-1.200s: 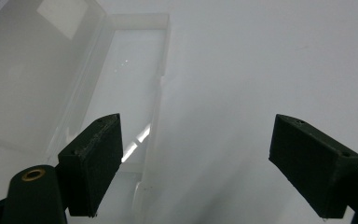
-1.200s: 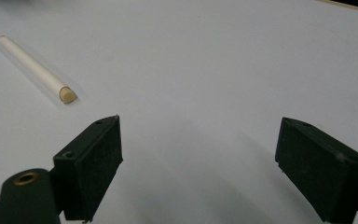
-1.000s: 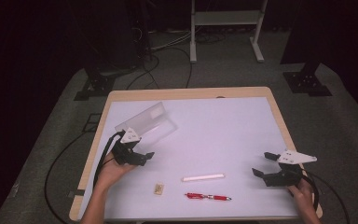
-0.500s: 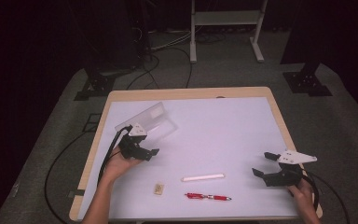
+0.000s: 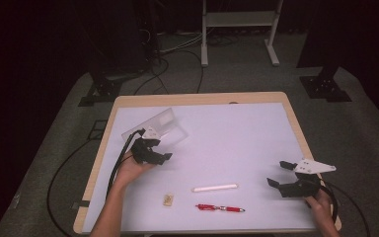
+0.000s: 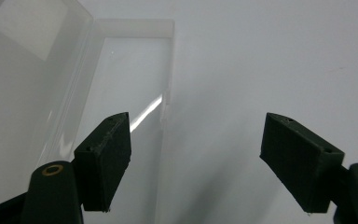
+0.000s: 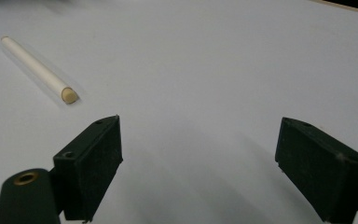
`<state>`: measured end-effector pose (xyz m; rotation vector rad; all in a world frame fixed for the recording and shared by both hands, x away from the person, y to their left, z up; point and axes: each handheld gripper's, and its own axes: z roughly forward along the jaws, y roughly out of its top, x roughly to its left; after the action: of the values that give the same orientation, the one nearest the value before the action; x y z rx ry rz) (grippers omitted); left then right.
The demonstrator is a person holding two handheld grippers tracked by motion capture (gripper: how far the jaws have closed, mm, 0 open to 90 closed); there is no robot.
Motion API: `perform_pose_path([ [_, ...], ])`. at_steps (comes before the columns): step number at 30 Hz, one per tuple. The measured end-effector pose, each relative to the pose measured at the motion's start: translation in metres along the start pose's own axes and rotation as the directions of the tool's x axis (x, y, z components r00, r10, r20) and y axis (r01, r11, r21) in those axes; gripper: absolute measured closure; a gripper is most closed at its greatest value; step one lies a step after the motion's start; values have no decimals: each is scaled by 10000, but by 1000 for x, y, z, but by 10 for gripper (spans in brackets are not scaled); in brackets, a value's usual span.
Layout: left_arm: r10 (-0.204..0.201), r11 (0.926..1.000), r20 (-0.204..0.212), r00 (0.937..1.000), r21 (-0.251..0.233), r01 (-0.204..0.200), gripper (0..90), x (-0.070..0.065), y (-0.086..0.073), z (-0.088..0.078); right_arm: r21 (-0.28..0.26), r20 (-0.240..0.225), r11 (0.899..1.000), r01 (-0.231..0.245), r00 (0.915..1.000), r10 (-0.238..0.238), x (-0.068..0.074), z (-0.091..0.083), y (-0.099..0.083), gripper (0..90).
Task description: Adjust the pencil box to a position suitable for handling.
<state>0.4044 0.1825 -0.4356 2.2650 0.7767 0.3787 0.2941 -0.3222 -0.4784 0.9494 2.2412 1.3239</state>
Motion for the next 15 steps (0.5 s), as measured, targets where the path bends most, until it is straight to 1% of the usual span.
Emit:
perform_pose_path([
  [2,-3,10000,-69,10000,45,3,302,0,1,3,-4,-1,10000,-10,10000,10,0,0,0,138],
  [3,-102,9999,-14,9999,15,102,316,1,1,4,-9,-2,10000,-25,10000,25,0,0,0,138],
  [5,-91,9999,-147,9999,109,92,347,2,2,7,-12,3,10000,-27,10000,27,0,0,0,138],
  [6,-154,9999,-86,9998,52,155,368,2,2,8,-10,3,10000,-26,10000,26,0,0,0,138],
  [8,-10,9999,-237,9997,100,12,406,3,3,9,-9,5,10000,-25,10000,25,0,0,0,138],
  [9,-80,10000,-173,9998,-19,79,427,3,4,10,-13,3,10000,-21,10000,21,0,0,0,138],
  [10,-28,10000,-163,9999,64,29,443,3,4,11,-16,-4,10000,-16,10000,16,0,0,0,138],
  [11,-43,9999,-212,9998,118,45,445,4,5,12,-13,-5,10000,-14,10000,14,0,0,0,138],
  [13,-118,9998,-153,9998,162,121,473,6,5,14,-10,-4,10000,10,10000,-10,0,0,0,138],
  [14,-89,9997,-229,9997,218,94,480,7,4,14,-7,-5,10000,15,10000,-15,0,0,0,138],
  [15,-199,9996,-188,9996,213,203,499,8,3,15,-7,-6,10000,13,10000,-13,0,0,0,138],
])
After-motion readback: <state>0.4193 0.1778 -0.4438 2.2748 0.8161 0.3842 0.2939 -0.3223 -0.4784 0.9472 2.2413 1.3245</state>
